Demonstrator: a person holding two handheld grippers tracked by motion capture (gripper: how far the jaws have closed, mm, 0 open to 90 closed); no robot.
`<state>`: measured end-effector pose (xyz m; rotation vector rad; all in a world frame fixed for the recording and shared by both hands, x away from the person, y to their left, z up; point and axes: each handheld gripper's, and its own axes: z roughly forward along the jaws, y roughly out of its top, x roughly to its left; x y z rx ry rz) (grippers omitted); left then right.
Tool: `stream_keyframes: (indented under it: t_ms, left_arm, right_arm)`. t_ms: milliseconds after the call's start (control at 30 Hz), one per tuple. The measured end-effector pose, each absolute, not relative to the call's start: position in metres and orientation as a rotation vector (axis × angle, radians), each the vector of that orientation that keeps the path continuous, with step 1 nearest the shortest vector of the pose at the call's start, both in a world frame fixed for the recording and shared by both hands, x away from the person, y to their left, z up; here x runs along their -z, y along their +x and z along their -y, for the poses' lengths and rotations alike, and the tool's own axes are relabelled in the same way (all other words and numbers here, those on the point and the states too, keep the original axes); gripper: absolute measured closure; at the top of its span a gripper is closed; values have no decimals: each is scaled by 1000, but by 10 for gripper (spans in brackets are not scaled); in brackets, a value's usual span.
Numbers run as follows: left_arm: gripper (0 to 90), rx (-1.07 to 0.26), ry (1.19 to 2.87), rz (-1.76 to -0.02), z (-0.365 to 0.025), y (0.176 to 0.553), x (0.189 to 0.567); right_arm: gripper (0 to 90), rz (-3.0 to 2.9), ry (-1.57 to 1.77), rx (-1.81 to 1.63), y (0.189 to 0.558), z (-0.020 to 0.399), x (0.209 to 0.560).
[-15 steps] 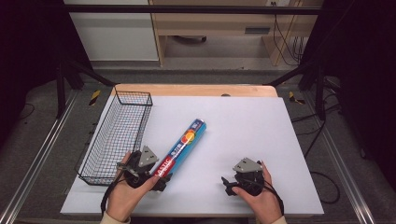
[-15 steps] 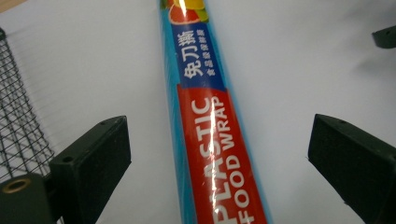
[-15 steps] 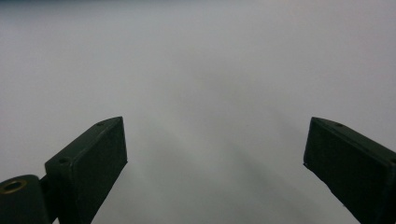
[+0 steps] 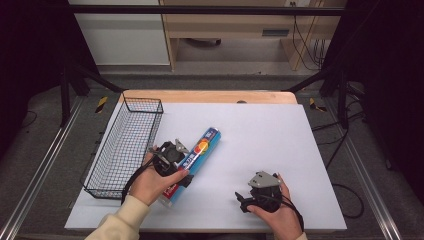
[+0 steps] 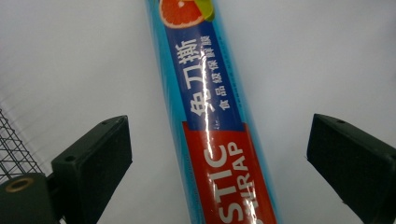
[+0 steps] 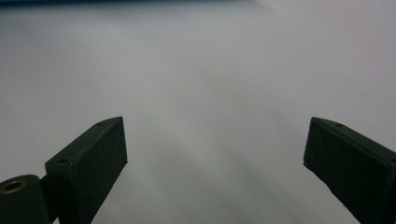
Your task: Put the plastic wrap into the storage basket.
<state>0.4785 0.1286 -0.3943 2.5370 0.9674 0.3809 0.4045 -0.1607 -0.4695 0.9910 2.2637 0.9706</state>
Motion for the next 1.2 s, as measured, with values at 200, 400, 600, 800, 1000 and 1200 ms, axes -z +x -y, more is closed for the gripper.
stream_keyframes:
  t_ms: [200, 400, 600, 800, 1000, 1200]
  left_arm:
    - [85, -335, 2573, -1008, -120, 492, 392]
    - [92, -322, 2625, -1043, -109, 504, 395]
    - [117, -309, 2681, -1050, -98, 510, 405]
    - [122, -292, 2734, -1093, -85, 526, 415]
    - [125, -258, 2774, -1107, -81, 533, 420]
    - [132, -240, 2798, -1140, -78, 539, 431]
  right_arm:
    - [66, -2264, 1002, -980, 404, 162, 468]
    - [67, -2270, 996, -988, 405, 161, 467]
    - [69, -2267, 1006, -1005, 405, 161, 466]
    - [69, -2273, 1005, -1004, 405, 161, 465]
    - [69, -2273, 1000, -1005, 406, 162, 466]
    - [69, -2277, 999, -1007, 406, 162, 466]
